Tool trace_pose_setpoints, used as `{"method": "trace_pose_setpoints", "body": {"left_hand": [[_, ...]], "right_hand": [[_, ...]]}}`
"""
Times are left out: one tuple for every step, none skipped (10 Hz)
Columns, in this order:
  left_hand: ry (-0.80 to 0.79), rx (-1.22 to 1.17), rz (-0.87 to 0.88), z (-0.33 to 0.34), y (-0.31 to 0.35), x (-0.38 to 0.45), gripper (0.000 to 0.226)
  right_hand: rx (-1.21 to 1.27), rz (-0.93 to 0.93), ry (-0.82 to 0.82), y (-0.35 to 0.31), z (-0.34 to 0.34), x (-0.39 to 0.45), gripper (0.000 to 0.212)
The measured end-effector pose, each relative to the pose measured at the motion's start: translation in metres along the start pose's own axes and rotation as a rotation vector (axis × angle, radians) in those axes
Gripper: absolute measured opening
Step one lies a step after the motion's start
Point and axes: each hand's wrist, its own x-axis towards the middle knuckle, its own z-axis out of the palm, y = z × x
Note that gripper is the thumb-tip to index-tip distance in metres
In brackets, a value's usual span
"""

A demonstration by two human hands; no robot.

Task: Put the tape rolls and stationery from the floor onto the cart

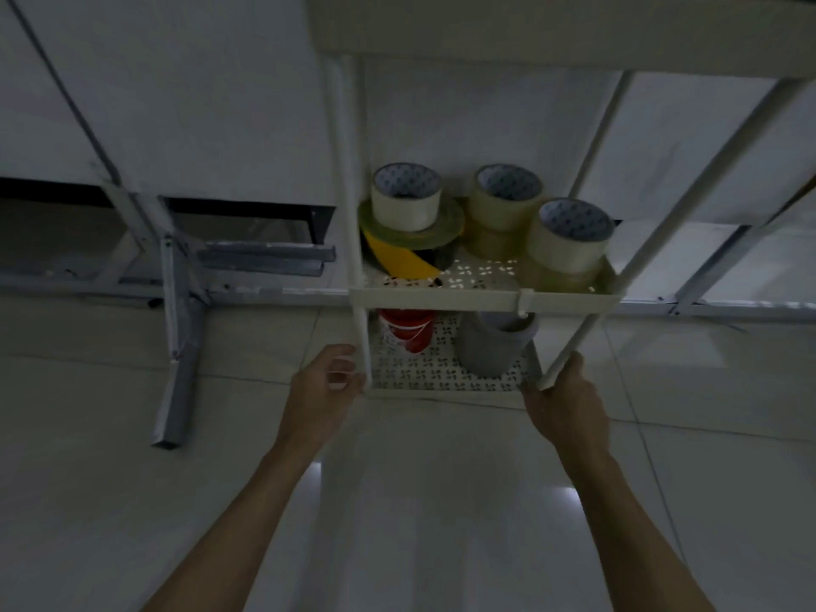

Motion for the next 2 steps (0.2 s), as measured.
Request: {"method": "trace_pose_setpoints", "body": {"left_hand": [[-0.038,0.053,0.014,-0.008,-0.024,-0.024,0.028],[-0.052,0.158,0.056,-0.019,-0.041,-0.039,0.041]], "right_hand": [[0.018,-0.131,-0.068,-0.026,0.018,-0.034,0.049],[0.058,-0.300,-0.161,-0.049,0.056,-0.055,0.052]]}}
